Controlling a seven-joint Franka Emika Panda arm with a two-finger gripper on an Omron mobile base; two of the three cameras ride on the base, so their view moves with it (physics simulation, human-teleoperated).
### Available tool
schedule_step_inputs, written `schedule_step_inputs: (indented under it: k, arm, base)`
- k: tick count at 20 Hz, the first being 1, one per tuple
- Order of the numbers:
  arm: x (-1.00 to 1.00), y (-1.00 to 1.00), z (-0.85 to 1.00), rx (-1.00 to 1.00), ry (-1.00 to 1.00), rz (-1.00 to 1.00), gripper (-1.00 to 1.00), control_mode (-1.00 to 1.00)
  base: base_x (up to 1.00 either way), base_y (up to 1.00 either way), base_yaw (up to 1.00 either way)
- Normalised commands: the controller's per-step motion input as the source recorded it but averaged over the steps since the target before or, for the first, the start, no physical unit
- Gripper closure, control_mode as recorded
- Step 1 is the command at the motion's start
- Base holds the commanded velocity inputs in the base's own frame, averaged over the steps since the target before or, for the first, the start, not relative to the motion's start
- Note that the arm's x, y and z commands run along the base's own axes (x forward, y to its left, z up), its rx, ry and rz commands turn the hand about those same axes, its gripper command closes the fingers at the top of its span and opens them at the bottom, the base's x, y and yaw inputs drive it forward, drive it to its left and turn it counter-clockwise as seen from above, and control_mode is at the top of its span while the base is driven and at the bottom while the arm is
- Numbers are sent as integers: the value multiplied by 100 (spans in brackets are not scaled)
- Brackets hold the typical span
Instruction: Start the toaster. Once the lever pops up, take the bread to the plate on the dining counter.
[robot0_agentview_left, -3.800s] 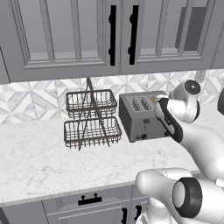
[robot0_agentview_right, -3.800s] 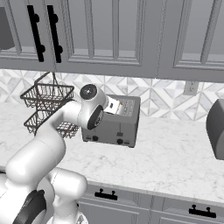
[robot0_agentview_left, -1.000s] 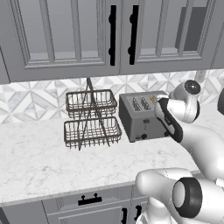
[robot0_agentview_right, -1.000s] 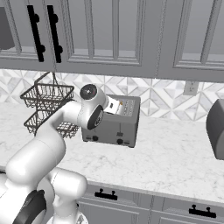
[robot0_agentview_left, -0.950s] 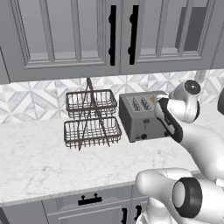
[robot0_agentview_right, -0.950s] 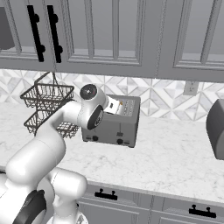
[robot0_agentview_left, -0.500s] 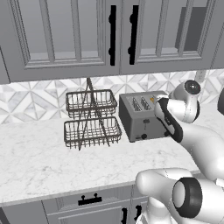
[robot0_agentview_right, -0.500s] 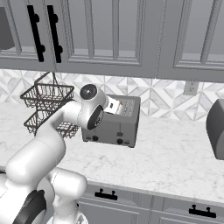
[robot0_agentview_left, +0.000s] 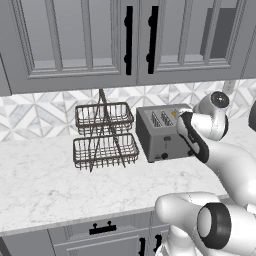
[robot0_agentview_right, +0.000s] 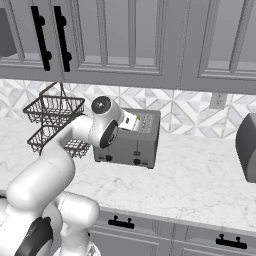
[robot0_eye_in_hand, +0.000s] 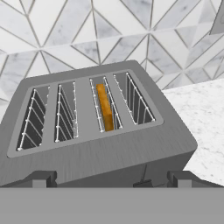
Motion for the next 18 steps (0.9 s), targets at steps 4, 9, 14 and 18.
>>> schedule_step_inputs:
  k: [4, 9, 14, 18]
  arm:
    - [0, 0, 0, 0, 0, 0, -100, -100]
    - [0, 0, 0, 0, 0, 0, -100, -100]
    - [0, 0, 0, 0, 0, 0, -100, -100]
    - [0, 0, 0, 0, 0, 0, -100, -100]
  base:
    - [0, 0, 0]
    - [0, 0, 0]
    - [0, 0, 0]
    - [0, 0, 0]
